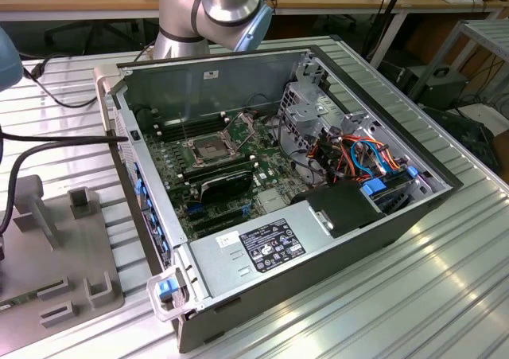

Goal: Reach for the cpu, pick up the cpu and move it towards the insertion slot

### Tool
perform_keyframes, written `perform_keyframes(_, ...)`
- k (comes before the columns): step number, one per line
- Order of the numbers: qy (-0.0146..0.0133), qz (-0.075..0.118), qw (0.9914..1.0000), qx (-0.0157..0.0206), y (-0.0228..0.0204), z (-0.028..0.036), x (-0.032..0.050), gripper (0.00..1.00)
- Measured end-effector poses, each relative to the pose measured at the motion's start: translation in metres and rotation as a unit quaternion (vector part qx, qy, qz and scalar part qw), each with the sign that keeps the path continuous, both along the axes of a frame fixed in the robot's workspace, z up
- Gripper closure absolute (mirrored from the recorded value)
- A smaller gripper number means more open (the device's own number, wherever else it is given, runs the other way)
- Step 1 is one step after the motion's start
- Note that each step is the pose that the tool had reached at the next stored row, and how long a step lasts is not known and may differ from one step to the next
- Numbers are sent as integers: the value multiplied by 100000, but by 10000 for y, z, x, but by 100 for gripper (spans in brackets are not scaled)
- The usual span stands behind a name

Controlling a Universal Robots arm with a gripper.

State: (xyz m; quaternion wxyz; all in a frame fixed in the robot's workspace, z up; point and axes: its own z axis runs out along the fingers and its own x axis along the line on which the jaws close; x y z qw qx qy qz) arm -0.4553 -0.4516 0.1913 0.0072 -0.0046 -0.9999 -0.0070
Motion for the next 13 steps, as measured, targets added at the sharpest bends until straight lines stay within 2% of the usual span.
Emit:
perform_keyframes(5, 20, -702, 99998, -7, 0, -21, 12, 34)
perform_keyframes(13, 70, -762, 99997, -19, 0, -21, 29, 35)
